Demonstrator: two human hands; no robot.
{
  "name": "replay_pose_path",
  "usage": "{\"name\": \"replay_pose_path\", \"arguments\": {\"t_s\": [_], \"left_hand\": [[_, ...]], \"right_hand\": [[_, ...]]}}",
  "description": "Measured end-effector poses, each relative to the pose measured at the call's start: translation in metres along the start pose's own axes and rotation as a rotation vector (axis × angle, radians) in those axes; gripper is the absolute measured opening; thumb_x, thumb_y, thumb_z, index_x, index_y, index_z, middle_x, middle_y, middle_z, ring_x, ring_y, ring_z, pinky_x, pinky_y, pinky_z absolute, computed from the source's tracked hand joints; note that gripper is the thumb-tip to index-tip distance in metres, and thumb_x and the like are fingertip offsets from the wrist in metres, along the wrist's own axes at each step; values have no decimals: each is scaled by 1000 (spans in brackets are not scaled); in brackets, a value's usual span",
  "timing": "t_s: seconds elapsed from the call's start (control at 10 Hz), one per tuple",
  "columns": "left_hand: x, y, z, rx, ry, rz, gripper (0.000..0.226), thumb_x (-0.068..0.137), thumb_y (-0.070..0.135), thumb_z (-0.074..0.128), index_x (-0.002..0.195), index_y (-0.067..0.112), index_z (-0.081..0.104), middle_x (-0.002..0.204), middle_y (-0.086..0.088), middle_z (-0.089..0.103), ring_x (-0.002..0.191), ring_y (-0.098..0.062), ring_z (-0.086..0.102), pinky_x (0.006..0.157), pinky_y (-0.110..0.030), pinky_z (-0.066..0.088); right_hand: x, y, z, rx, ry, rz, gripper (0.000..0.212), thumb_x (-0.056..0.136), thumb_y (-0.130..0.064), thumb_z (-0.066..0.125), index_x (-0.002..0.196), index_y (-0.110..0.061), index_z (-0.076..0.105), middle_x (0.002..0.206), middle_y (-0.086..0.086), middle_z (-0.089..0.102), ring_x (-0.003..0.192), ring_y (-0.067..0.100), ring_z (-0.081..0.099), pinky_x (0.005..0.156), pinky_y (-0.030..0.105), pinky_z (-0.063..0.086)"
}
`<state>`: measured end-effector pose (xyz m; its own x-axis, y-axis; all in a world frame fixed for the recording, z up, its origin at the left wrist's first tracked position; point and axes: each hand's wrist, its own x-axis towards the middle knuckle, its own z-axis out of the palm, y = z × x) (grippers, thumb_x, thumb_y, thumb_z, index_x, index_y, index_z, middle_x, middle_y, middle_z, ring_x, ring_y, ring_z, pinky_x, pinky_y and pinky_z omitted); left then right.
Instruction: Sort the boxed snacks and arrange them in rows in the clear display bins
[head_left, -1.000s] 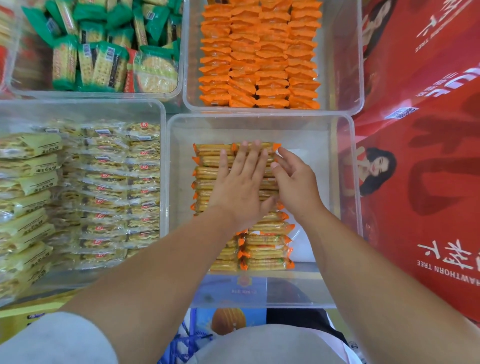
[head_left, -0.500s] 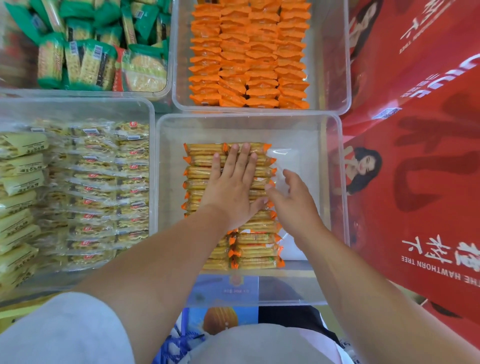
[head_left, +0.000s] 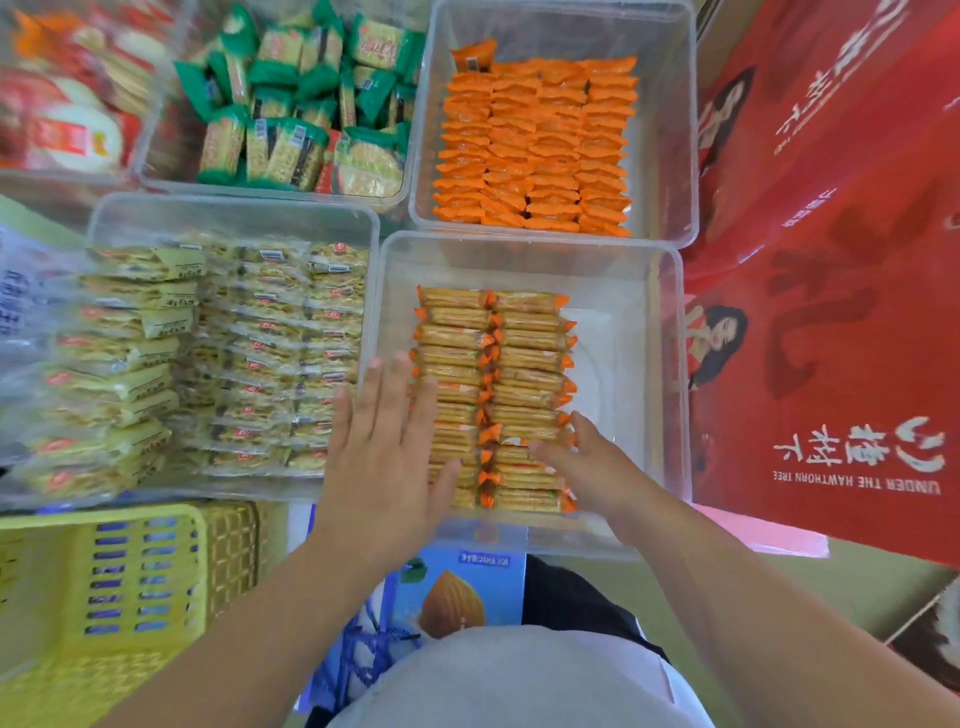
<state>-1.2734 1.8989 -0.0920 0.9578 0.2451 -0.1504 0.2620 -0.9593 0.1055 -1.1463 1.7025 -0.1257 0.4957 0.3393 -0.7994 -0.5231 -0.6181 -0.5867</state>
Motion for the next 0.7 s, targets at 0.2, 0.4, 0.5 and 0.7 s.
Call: {"name": "replay_pose_path", "arguments": {"t_s": [0.2,0.4,0.5,0.7], "left_hand": [[-38,5,18,-42,-115,-121,91,96,62,18,161,0,9,168,-21,-9,157,-39,-9,128,-57,4],[-36,6,21,-41,-145,-132,91,92,59,11,161,3,-4,165,-21,-24,154,-37,-24,127,-52,-8],[-35,4,20,3,-206,-154,90,94,62,10,161,8,-16,161,-20,-38,150,-34,-36,125,-50,-16],[-43,4,-1,-58,-172,-106,83,101,67,30,166,20,8,171,-12,-17,156,-31,-23,124,-52,-12]], "right_hand": [[-2,-5,11,-30,-30,16,35,94,-47,66,122,-46,45,113,-22,64,98,1,62,66,24,46],[4,-8,18,-55,-24,9,41,93,-46,66,128,-36,46,116,-13,64,106,15,63,89,41,54],[1,-7,12,-86,-55,2,37,93,-48,66,122,-42,44,106,-22,59,93,3,57,66,27,47],[-21,-3,-2,-195,94,-57,87,92,-53,65,159,-27,17,153,-3,42,124,22,52,82,26,39]]}}
